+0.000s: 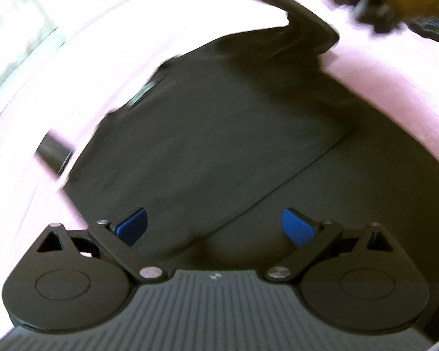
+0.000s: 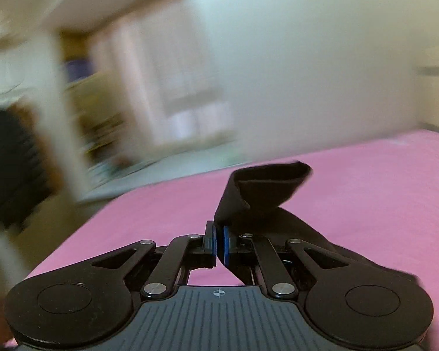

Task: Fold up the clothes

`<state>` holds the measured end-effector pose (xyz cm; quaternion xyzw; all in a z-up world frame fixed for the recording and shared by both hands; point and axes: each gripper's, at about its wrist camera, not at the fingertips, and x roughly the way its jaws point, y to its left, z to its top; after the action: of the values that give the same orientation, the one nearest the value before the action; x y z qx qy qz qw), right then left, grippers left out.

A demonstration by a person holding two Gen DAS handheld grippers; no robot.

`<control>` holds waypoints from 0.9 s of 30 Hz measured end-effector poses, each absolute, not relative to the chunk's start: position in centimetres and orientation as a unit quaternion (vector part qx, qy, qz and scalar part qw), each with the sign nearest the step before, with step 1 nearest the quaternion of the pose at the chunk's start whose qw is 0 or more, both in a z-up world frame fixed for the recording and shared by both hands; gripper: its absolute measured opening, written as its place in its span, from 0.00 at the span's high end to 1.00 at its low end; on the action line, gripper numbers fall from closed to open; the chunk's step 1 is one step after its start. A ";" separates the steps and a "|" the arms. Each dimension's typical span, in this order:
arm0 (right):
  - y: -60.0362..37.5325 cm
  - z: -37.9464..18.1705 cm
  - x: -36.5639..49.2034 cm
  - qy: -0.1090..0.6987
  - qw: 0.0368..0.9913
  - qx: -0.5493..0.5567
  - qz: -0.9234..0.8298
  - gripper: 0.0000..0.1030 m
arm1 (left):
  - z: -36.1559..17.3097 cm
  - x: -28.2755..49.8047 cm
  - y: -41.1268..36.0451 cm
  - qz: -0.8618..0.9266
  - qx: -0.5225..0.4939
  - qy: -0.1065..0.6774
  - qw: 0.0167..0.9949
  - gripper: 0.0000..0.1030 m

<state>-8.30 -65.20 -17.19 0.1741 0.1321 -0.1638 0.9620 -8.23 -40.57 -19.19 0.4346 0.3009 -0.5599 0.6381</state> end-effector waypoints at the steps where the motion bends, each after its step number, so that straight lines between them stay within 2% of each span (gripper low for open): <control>1: -63.3 -19.0 -5.6 0.151 0.962 0.178 -0.145 0.97 | -19.2 -7.0 -39.3 -0.551 0.431 0.308 0.645 0.05; 10: -58.1 -28.5 4.0 0.268 0.925 0.218 -0.158 0.97 | -20.5 3.1 -27.5 -0.474 0.412 0.368 0.686 0.05; 20: -56.7 -26.4 7.2 0.228 0.942 0.174 -0.173 0.96 | -20.5 6.9 -24.6 -0.454 0.381 0.388 0.705 0.06; 22: -55.6 -28.3 8.5 0.277 0.938 0.157 -0.140 0.96 | -20.9 7.2 -24.7 -0.454 0.380 0.393 0.703 0.06; 24: -54.6 -30.1 9.0 0.317 0.930 0.150 -0.114 0.55 | -21.1 7.2 -24.6 -0.458 0.382 0.391 0.701 0.06; 25: -54.3 -30.5 8.8 0.323 0.928 0.152 -0.108 0.15 | -21.1 7.1 -24.6 -0.461 0.383 0.389 0.700 0.06; 26: -54.2 -30.5 8.0 0.315 0.930 0.157 -0.105 0.11 | -21.1 7.0 -24.7 -0.463 0.383 0.387 0.699 0.06; 27: -54.2 -30.4 7.3 0.310 0.931 0.163 -0.103 0.11 | -21.1 6.8 -24.8 -0.465 0.384 0.386 0.698 0.06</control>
<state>7.31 -54.17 -30.38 0.1635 0.3096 -0.1026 0.9311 6.77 -24.80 -21.12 0.3835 0.3864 -0.4651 0.6980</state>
